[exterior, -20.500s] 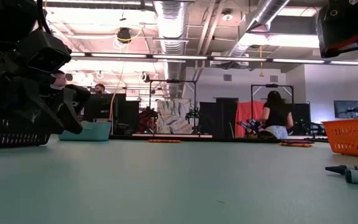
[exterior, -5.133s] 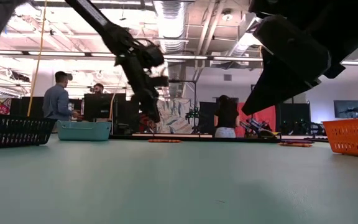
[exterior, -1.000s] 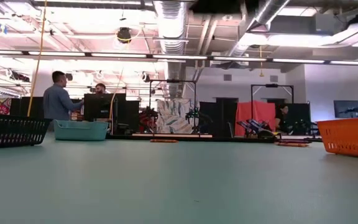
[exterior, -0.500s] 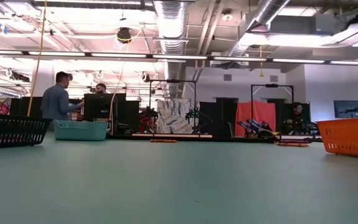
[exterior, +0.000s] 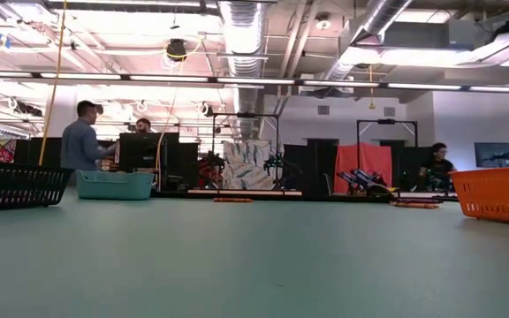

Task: Sort crayons
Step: Put the orange crayon into the orange bin

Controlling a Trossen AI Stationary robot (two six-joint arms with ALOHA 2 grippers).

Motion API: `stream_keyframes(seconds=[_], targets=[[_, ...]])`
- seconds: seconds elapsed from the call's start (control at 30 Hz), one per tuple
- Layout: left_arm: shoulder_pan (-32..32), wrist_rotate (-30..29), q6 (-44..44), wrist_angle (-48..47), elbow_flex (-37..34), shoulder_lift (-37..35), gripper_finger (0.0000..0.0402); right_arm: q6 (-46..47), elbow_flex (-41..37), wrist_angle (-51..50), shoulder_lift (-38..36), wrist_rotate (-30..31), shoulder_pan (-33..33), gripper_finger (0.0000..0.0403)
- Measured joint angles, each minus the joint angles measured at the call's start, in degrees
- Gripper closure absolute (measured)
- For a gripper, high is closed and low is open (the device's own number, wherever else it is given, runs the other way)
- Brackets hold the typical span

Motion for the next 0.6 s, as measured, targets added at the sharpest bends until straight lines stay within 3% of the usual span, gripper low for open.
stream_keyframes(seconds=[0.6], targets=[[-0.7, -1.6, 2.5, 3.5, 0.0, 2.1, 0.0401, 2.3, 0.0, -4.1, 0.0, -0.3, 0.0, 0.0266]])
